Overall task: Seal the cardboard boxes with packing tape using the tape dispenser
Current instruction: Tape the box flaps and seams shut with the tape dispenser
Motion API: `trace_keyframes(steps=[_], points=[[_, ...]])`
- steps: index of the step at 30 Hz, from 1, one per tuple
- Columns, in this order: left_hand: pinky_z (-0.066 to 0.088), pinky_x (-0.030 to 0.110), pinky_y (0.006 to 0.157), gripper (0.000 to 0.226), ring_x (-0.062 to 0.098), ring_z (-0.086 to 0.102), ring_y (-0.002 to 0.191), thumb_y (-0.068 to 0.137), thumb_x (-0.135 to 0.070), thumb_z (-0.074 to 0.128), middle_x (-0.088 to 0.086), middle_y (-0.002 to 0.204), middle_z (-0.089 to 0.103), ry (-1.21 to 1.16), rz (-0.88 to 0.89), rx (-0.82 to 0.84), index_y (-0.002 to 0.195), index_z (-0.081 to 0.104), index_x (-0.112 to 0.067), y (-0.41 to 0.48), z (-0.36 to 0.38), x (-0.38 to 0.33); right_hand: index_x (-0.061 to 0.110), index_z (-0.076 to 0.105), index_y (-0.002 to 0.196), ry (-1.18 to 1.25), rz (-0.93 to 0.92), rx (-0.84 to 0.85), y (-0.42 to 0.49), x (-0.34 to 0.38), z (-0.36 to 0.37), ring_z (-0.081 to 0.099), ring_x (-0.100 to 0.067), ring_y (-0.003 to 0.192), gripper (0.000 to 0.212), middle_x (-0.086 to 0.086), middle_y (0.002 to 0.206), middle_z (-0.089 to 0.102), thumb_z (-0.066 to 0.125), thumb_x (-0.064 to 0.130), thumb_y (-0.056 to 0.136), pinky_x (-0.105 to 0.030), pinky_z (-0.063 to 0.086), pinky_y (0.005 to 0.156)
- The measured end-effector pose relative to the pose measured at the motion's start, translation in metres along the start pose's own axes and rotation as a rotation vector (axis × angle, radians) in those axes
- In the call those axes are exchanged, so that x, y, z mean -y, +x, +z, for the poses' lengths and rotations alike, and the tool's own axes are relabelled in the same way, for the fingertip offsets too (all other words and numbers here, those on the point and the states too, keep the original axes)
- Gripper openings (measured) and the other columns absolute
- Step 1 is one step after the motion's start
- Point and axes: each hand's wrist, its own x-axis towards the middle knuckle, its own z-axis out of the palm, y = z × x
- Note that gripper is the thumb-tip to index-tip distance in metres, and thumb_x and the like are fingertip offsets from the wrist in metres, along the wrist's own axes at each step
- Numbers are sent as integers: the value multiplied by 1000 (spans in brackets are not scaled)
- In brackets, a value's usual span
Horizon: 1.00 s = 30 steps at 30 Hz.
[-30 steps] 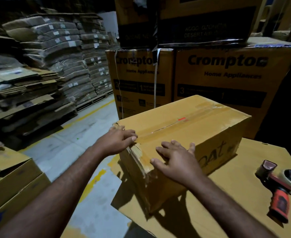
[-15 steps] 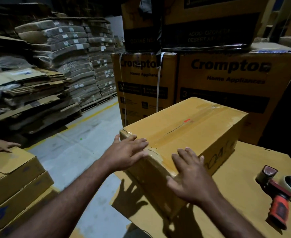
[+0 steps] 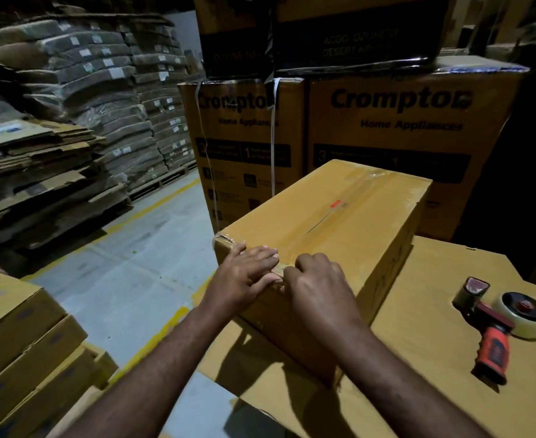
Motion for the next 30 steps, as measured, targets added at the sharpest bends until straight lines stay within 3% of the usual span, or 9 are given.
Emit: trace_keyframes(steps=[6,10,12,14,16,20,24,27,30], points=[[22,40,125,51,21,37,148,93,-45,65,1,150,53,-29,76,-33,135,65,-15,-9,2,18,13,68,73,-169,140,-29,6,19,1,54,-28,66,21,-7,71,57,85,26,73,-38,42,57],[17,35,124,62,8,15,155,93,-54,61,-8,162,34,-282,-425,-197,145,56,-21,-14,-9,42,14,64,73,-204,179,6,10,28,6,50,-26,64,26,-6,70,53,81,33,76,-37,38,58],[26,18,118,52,7,25,152,102,-41,57,-13,157,36,-472,-629,-274,149,50,-19,-13,-11,51,14,61,73,-211,205,13,14,28,7,48,-26,65,31,-6,71,51,78,40,75,-35,36,58],[34,-1,97,48,7,44,139,106,-32,52,-15,141,49,-506,-715,-292,151,48,-18,-9,-6,52,15,62,74,-238,220,31,19,29,8,50,-25,66,34,-5,71,53,79,45,75,-36,39,58],[33,-6,85,48,4,49,129,107,-32,48,-14,134,54,-484,-736,-320,153,46,-20,-8,1,48,17,64,78,-251,218,44,27,32,8,52,-25,69,37,-4,74,55,77,51,76,-37,42,60],[32,-6,87,45,4,50,127,108,-24,47,-13,134,55,-471,-723,-385,153,46,-17,-8,8,45,19,66,94,-161,186,-4,46,45,20,54,-23,81,24,-4,88,59,73,41,86,-39,46,68],[42,6,94,37,7,59,123,107,-23,51,-10,130,64,-611,-748,-390,142,59,-18,-9,8,50,10,69,82,-64,100,-124,73,68,42,53,-28,72,3,-8,78,57,71,13,83,-41,46,61],[49,19,100,36,6,60,122,107,-28,50,-6,129,65,-768,-779,-302,140,61,-19,-5,-3,60,7,70,97,-12,50,-84,92,80,49,52,-29,81,27,-10,87,58,49,22,91,-42,44,69],[49,12,92,36,-2,58,119,107,-31,49,-8,131,61,-820,-771,-207,141,60,-23,-3,-10,64,9,70,103,-43,-18,36,107,90,52,50,-25,87,29,-8,95,57,80,18,78,-40,43,75]])
